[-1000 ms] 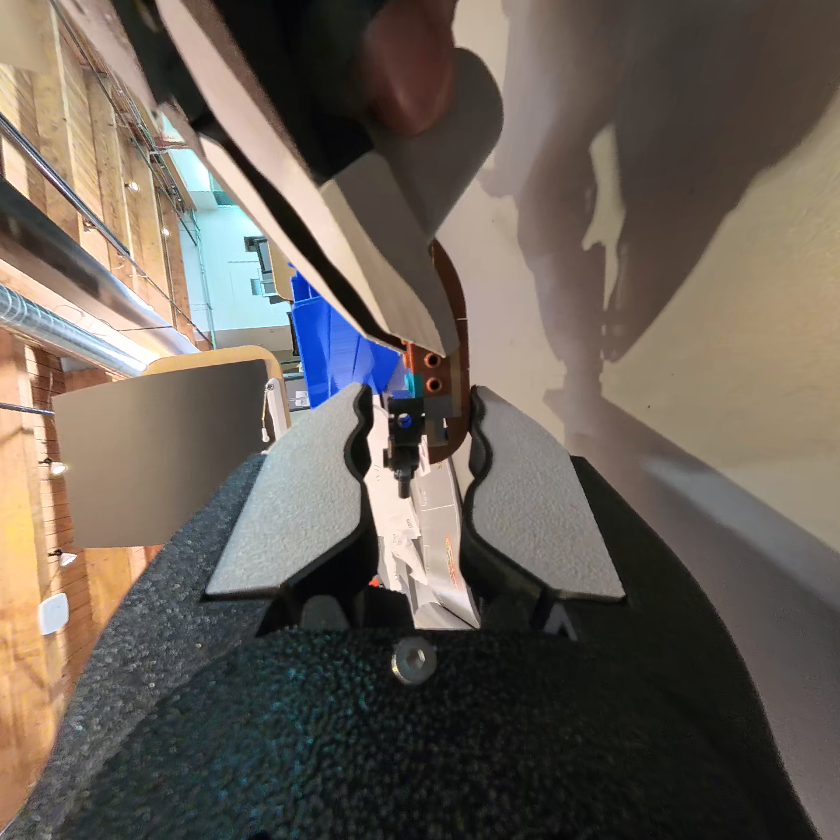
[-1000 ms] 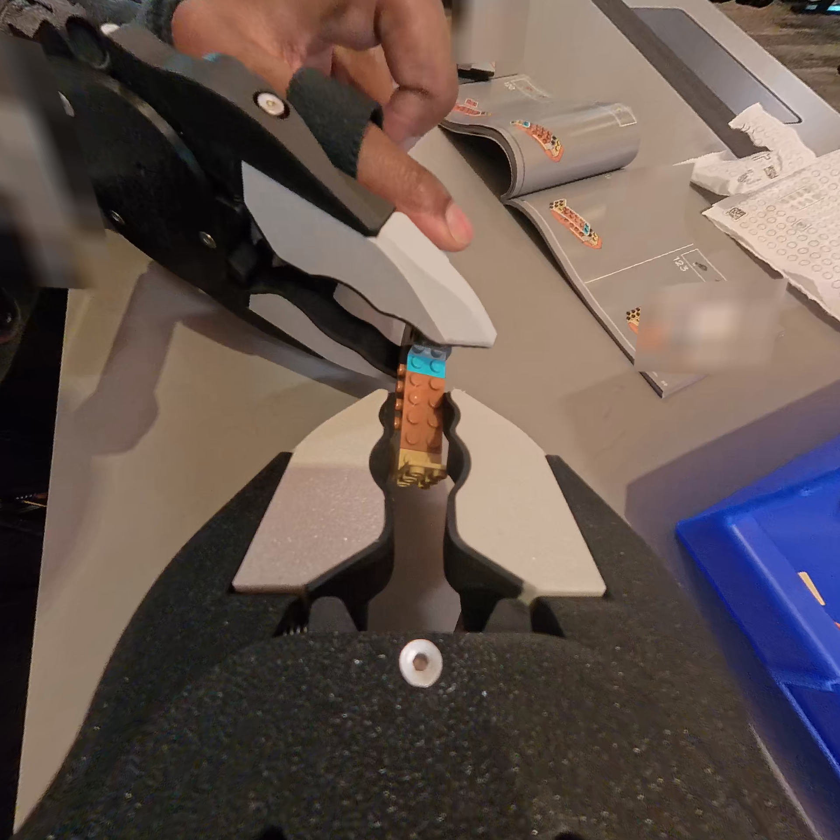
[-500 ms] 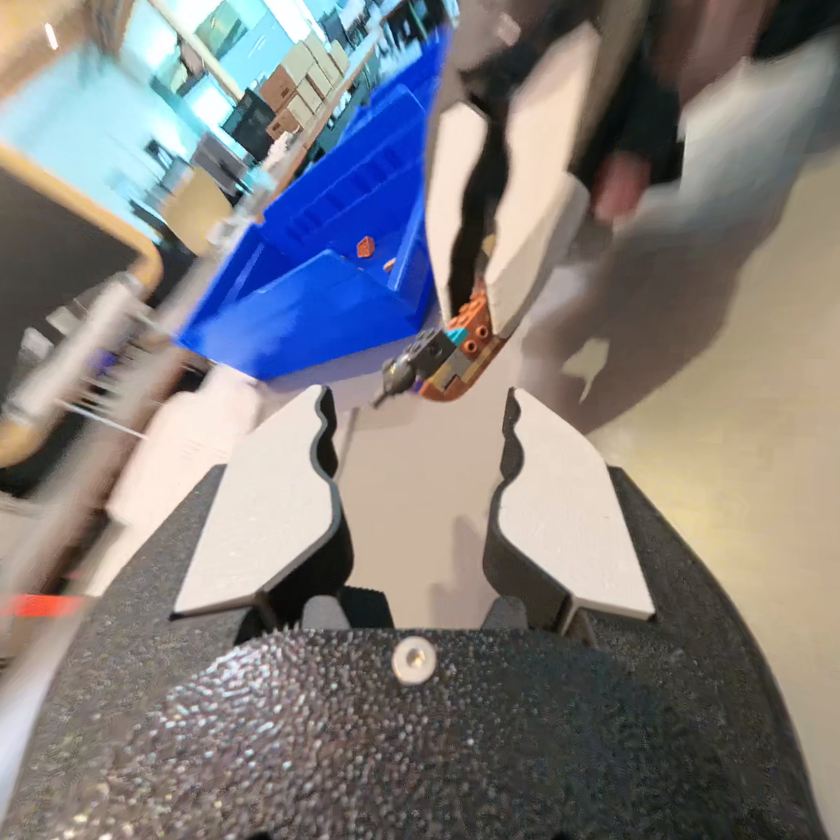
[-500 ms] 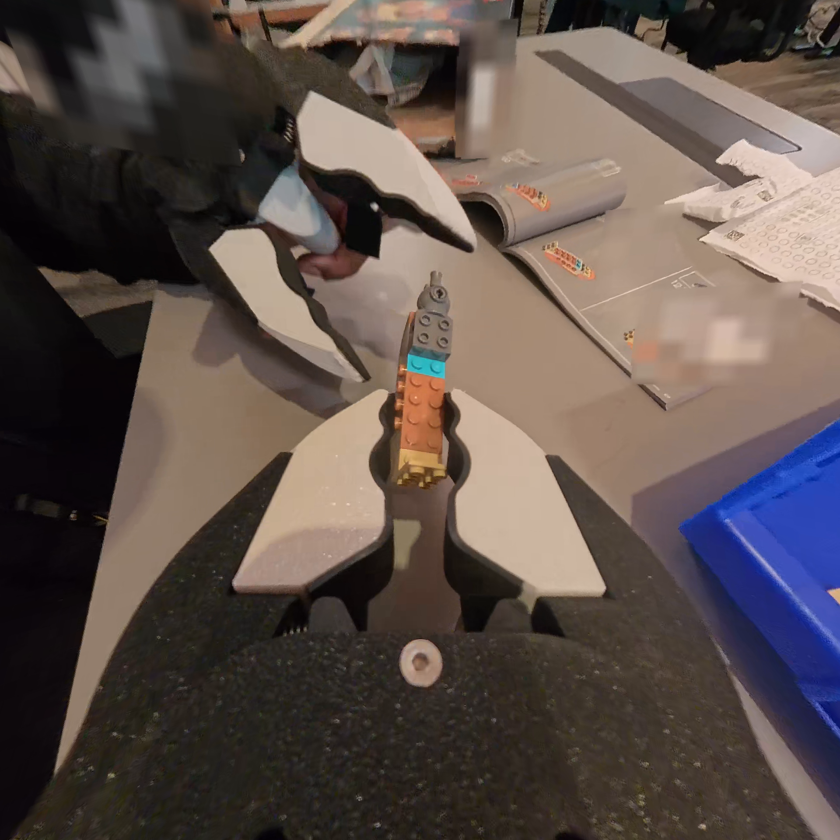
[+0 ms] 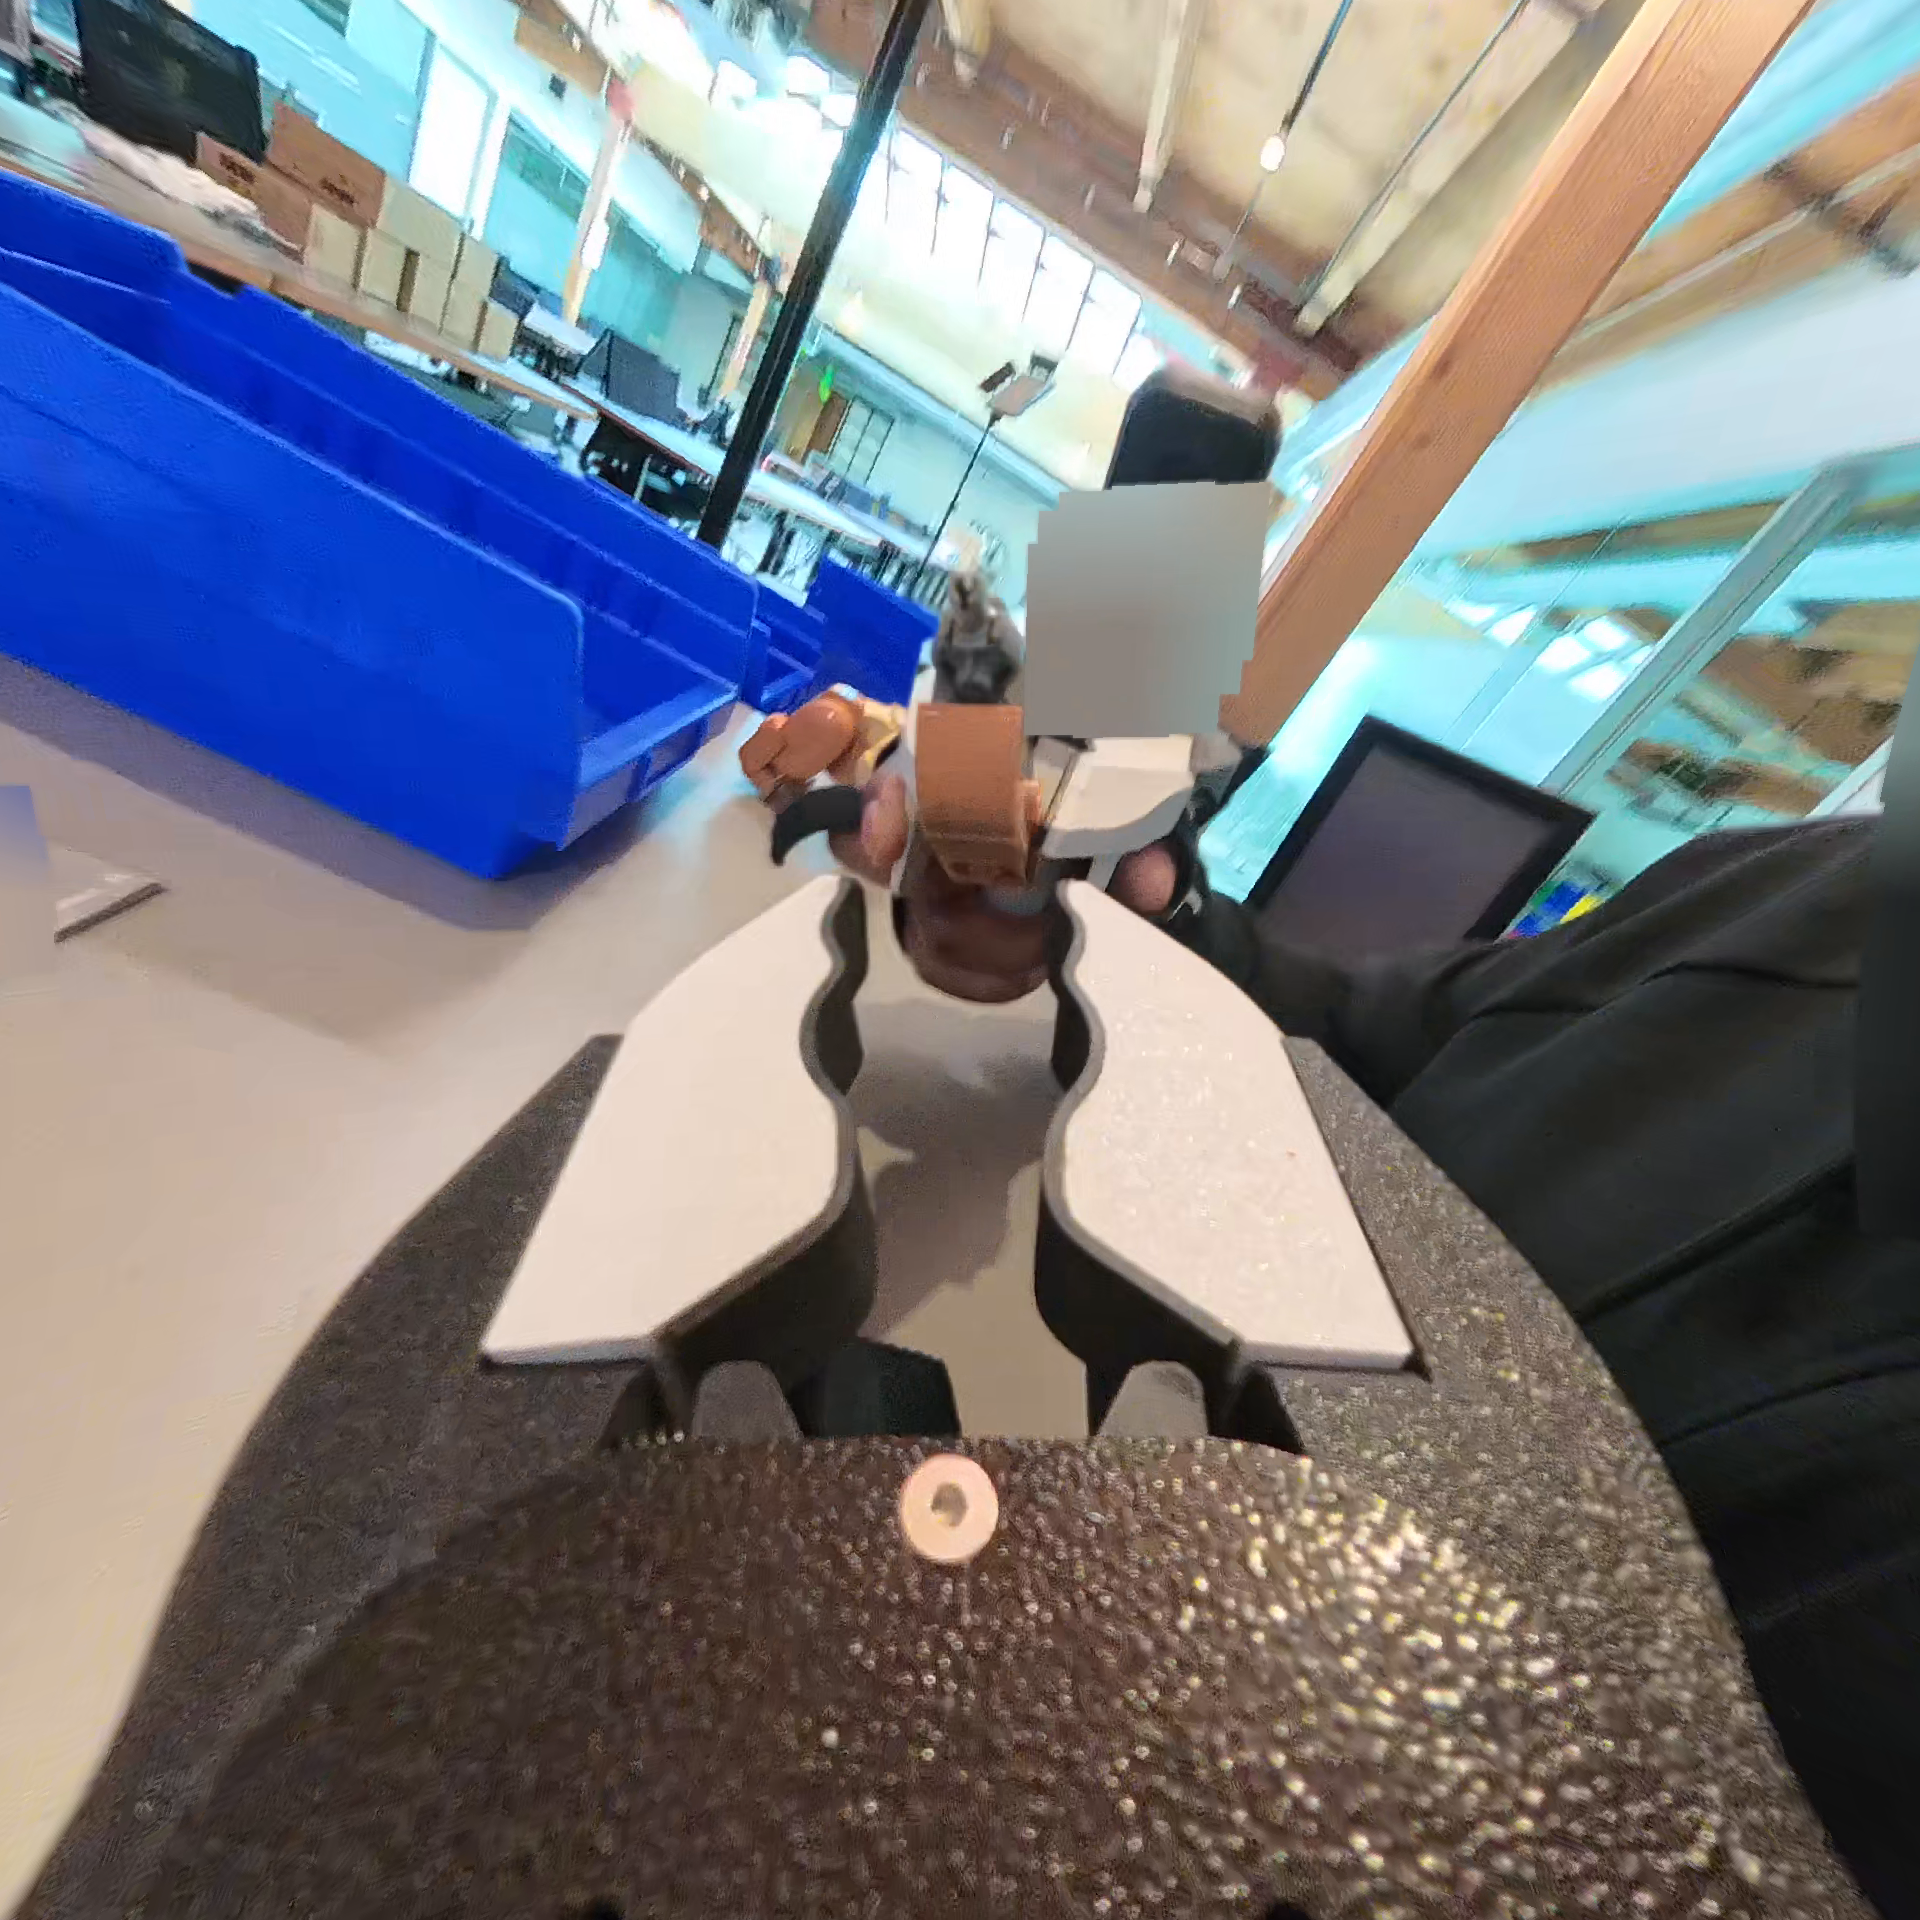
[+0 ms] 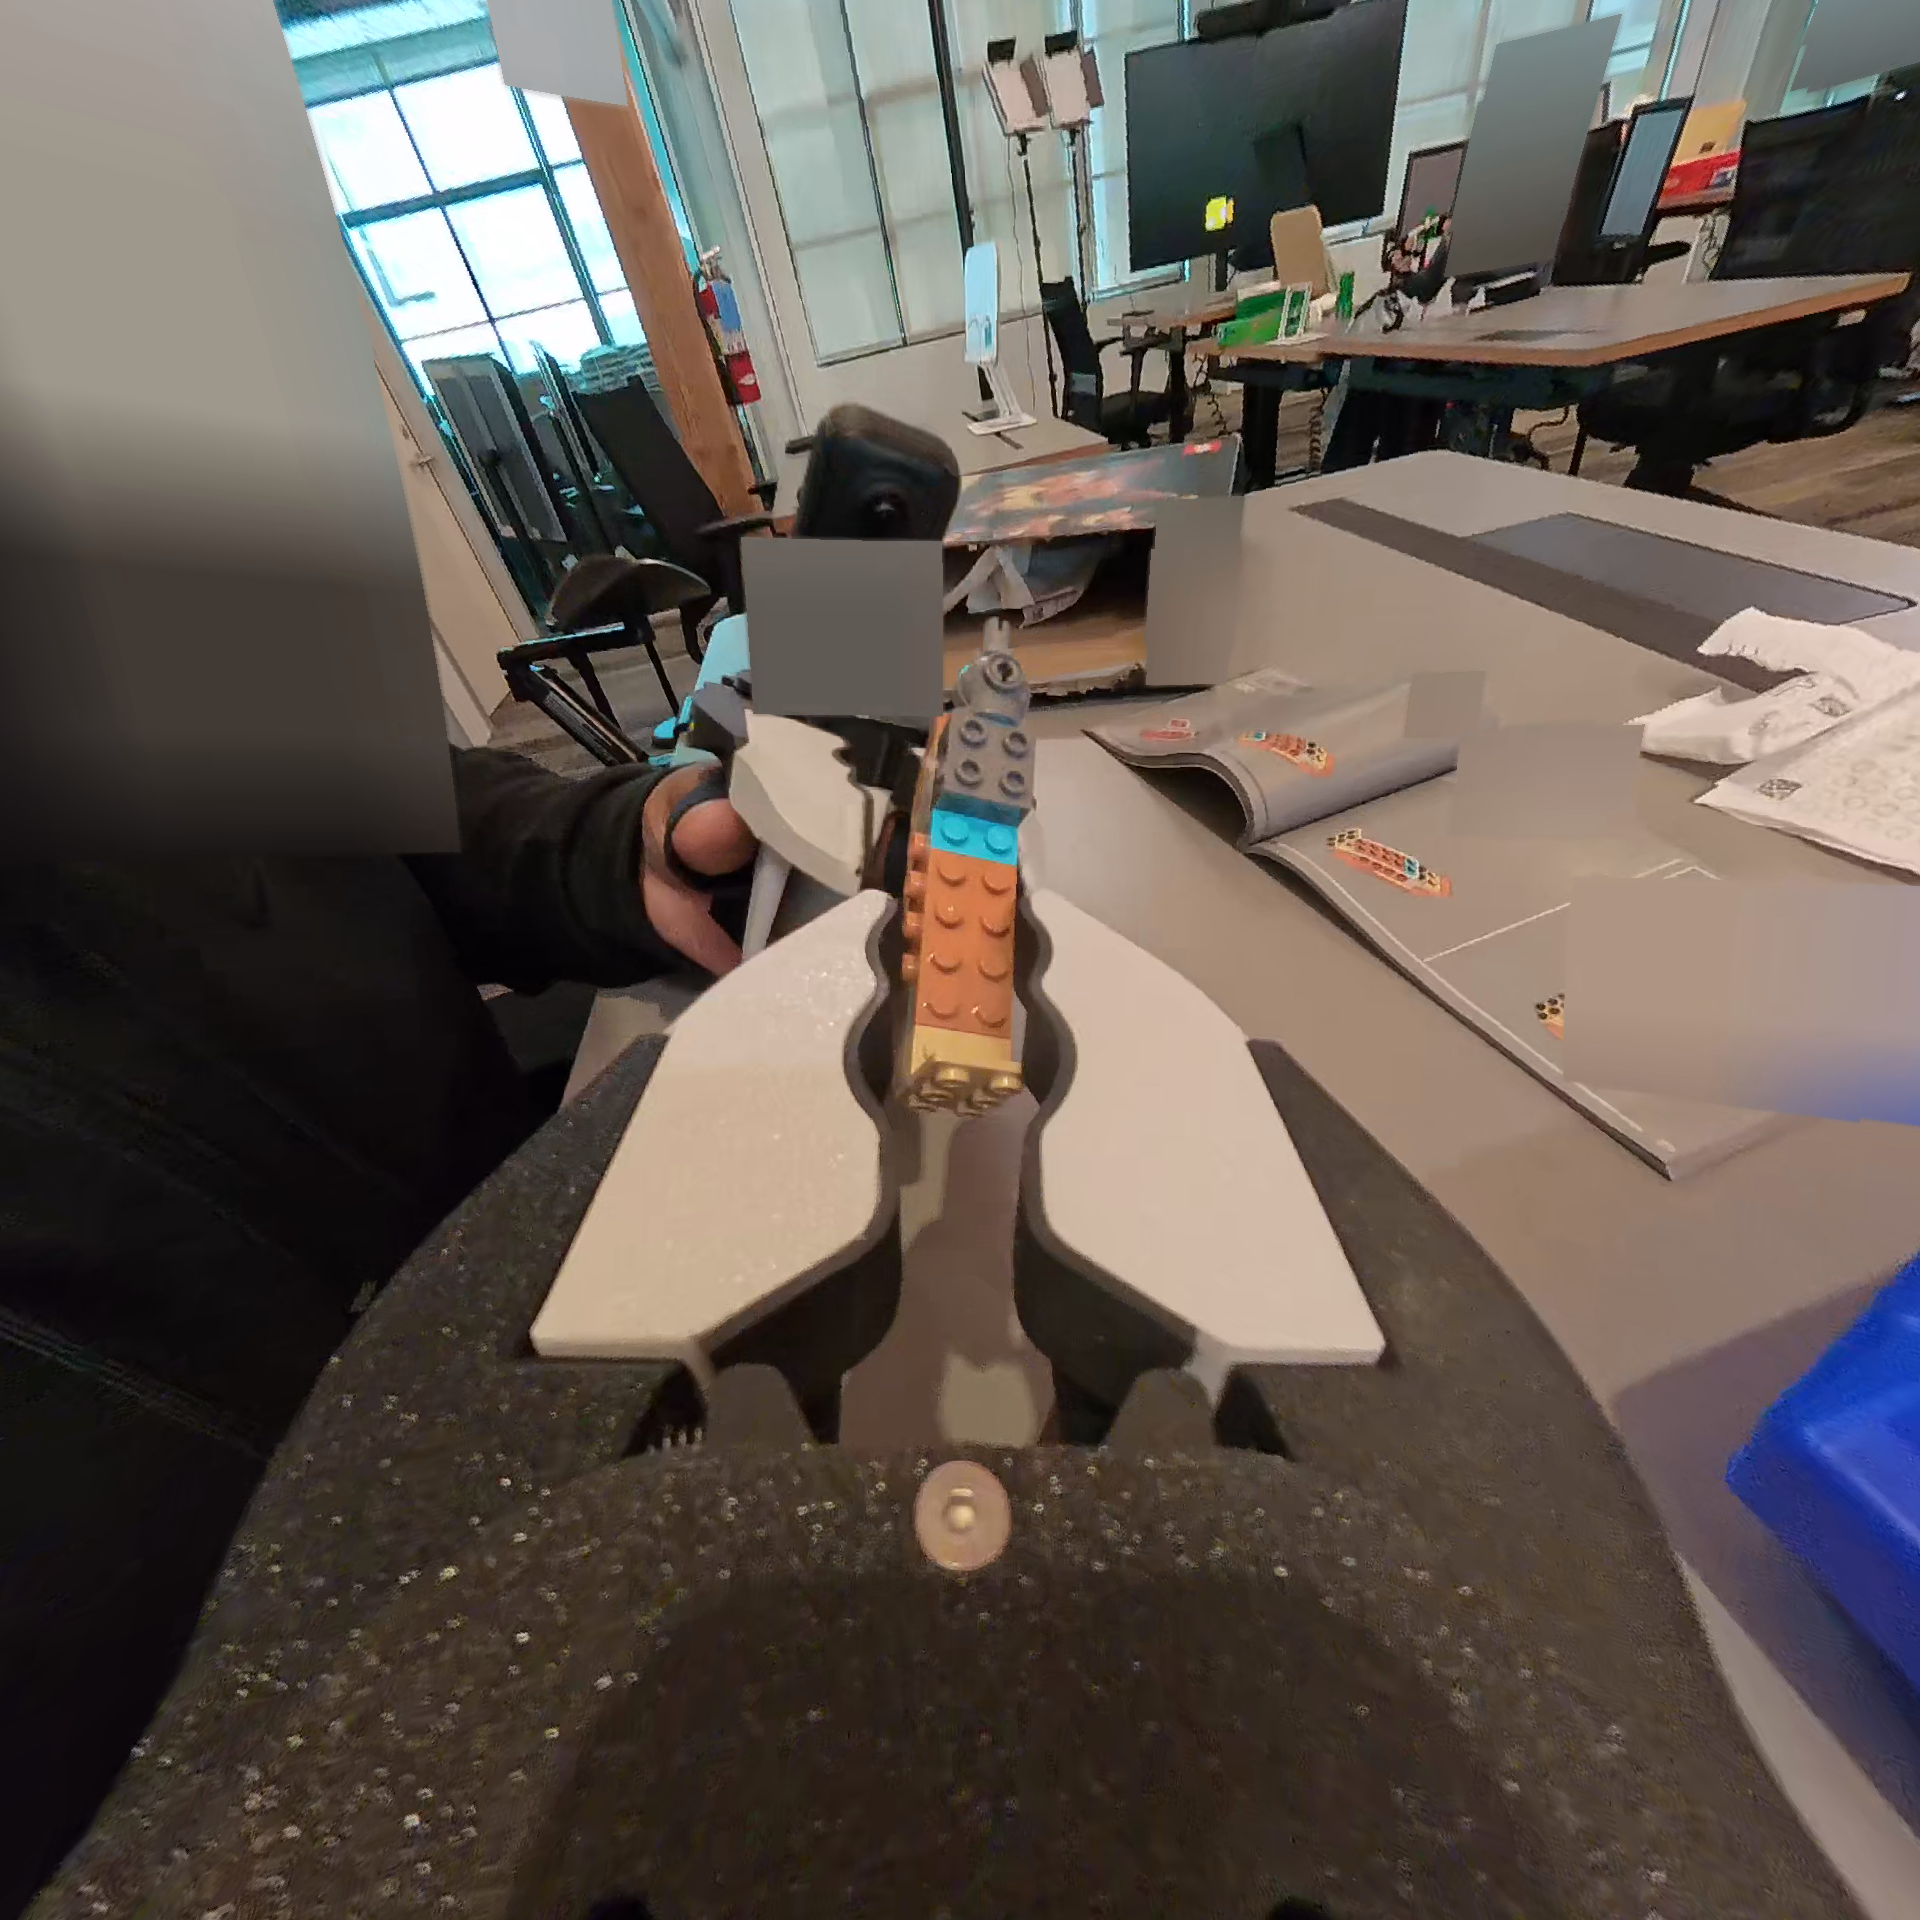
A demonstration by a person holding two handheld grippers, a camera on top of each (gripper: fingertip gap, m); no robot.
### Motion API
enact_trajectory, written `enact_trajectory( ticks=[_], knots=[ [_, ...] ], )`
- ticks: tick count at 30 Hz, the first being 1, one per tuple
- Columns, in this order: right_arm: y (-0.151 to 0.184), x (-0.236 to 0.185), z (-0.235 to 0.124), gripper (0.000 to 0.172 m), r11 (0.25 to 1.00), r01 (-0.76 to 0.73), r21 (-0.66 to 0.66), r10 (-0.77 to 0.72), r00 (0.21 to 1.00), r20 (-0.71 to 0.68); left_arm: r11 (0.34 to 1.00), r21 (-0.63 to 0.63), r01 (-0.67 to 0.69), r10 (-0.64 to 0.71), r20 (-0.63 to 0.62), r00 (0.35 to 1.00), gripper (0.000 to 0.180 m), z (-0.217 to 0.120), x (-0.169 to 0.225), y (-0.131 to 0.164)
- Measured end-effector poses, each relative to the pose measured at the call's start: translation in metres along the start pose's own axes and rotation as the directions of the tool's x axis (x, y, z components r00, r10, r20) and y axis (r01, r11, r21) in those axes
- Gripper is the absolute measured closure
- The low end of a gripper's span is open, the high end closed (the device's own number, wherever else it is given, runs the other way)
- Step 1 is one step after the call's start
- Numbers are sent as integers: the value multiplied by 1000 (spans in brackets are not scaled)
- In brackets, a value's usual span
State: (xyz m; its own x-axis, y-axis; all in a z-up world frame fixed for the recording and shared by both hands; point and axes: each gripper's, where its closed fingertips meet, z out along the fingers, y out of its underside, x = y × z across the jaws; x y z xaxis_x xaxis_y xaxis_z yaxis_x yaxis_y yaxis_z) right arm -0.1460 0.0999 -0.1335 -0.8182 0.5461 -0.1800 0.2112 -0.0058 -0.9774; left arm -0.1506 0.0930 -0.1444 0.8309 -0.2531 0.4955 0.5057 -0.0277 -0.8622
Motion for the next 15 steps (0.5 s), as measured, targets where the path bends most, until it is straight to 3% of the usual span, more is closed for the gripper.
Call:
enact_trajectory(
  ticks=[15],
  knots=[
    [5,-6,14,152,998,65,-10,-65,997,-31,993,113,-16,18,-18,1000,164,0,7,-7]
  ],
)
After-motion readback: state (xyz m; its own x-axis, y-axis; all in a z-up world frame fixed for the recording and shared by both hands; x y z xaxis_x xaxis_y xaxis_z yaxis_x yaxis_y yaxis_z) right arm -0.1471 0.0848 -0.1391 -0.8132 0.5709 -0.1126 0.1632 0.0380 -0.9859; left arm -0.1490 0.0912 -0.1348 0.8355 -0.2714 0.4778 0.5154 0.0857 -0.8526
